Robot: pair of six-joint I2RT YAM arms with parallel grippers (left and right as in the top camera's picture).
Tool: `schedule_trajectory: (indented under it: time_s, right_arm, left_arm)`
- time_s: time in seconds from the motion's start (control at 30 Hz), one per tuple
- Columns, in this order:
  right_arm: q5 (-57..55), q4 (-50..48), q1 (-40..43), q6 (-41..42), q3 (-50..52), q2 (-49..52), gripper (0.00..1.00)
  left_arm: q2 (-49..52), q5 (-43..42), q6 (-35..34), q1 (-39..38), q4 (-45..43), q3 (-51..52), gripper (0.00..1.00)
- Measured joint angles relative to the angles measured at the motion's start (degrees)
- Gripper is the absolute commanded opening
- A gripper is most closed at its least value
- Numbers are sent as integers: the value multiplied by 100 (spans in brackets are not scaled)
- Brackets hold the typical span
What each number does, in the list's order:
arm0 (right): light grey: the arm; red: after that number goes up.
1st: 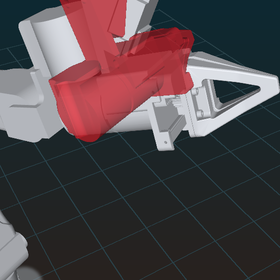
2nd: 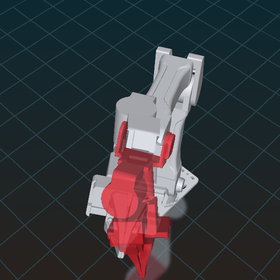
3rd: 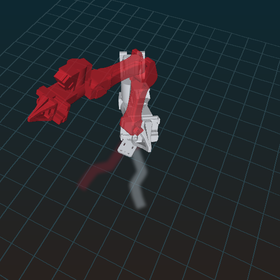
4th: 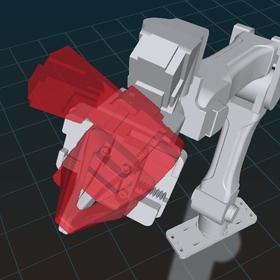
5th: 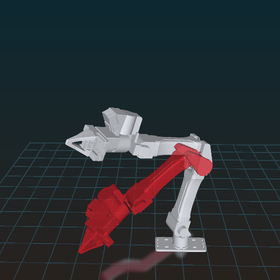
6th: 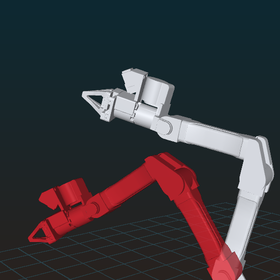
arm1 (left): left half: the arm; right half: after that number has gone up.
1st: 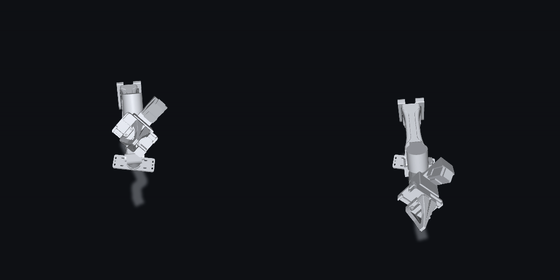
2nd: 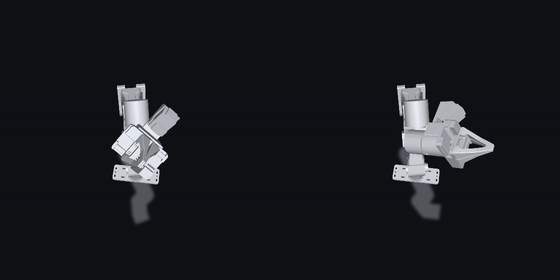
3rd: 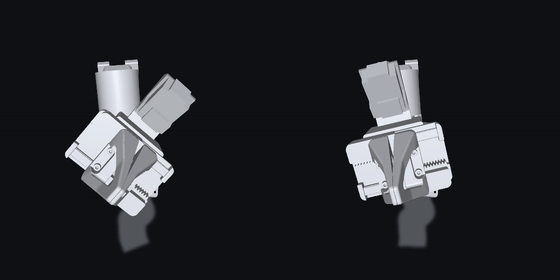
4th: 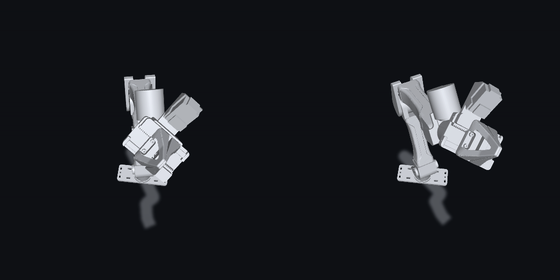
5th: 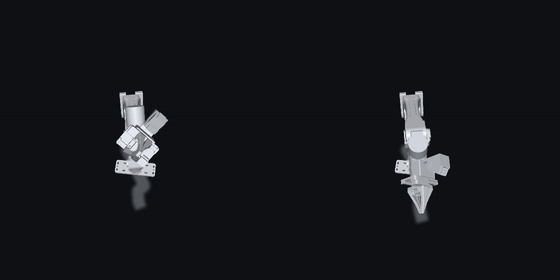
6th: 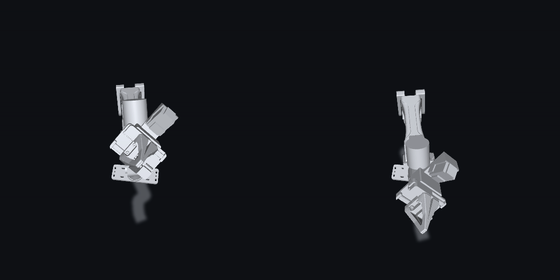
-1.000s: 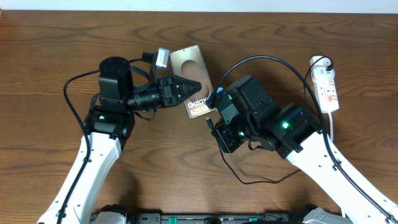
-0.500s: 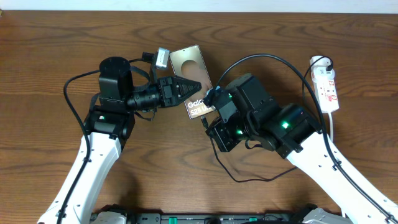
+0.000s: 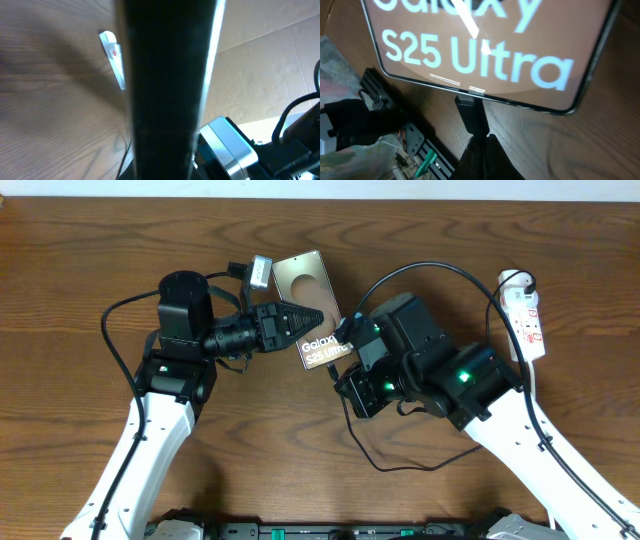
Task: Plug charger to phone and switch on socket
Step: 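Align the plug with the phone's bottom port using the right gripper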
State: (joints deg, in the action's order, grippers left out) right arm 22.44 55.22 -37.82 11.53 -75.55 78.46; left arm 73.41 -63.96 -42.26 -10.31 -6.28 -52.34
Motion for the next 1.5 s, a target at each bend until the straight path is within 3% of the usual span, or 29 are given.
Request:
schedule_trajectory:
  time_s: [0.5, 0.9, 0.97, 1.07, 1.2, 1.5]
  right_arm:
    - [330, -525, 63, 144, 31, 0, 1]
    - [-61, -752, 50, 151, 70, 0, 2]
    - [-85, -798, 46, 153, 85, 0, 5]
    - [-122, -828, 48, 181, 85, 0, 21]
    - [-177, -662, 52, 164, 70, -22, 32]
    - [-232, 221, 63, 168, 63, -55, 40]
  left_arm:
    - [0, 151, 31, 74, -39, 0, 8]
    - [0, 289, 33, 111, -72, 0, 7]
    - [0, 308, 33, 125, -81, 0, 8]
    - [0, 282, 35, 118, -50, 0, 7]
    - [2, 136, 39, 42, 9, 0, 7]
    - [2, 138, 50, -9, 44, 0, 8]
